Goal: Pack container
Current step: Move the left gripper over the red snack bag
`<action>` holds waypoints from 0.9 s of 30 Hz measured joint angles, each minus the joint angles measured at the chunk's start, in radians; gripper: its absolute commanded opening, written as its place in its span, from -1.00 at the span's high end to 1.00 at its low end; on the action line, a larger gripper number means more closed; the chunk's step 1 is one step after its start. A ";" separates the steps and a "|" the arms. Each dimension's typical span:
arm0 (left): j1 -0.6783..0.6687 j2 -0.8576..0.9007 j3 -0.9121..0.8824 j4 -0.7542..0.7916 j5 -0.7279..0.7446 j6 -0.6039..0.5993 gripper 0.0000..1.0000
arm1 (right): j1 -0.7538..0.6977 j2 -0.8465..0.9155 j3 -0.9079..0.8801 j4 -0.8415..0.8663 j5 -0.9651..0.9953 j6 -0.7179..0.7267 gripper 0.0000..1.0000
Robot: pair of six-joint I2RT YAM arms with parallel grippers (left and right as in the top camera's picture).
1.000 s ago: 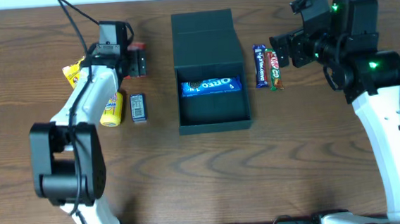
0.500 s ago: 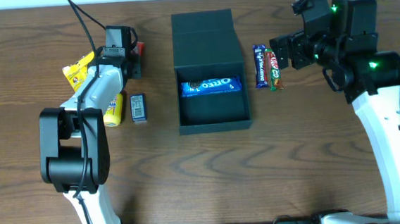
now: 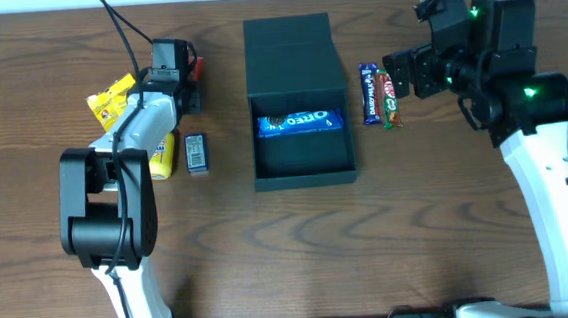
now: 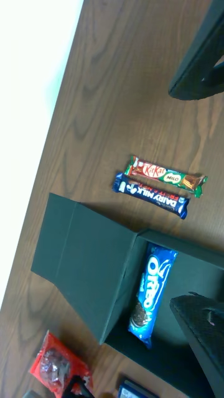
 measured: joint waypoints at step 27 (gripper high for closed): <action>-0.095 0.018 0.374 -0.226 -0.138 0.003 0.89 | -0.001 0.000 0.000 0.002 0.002 0.000 -0.93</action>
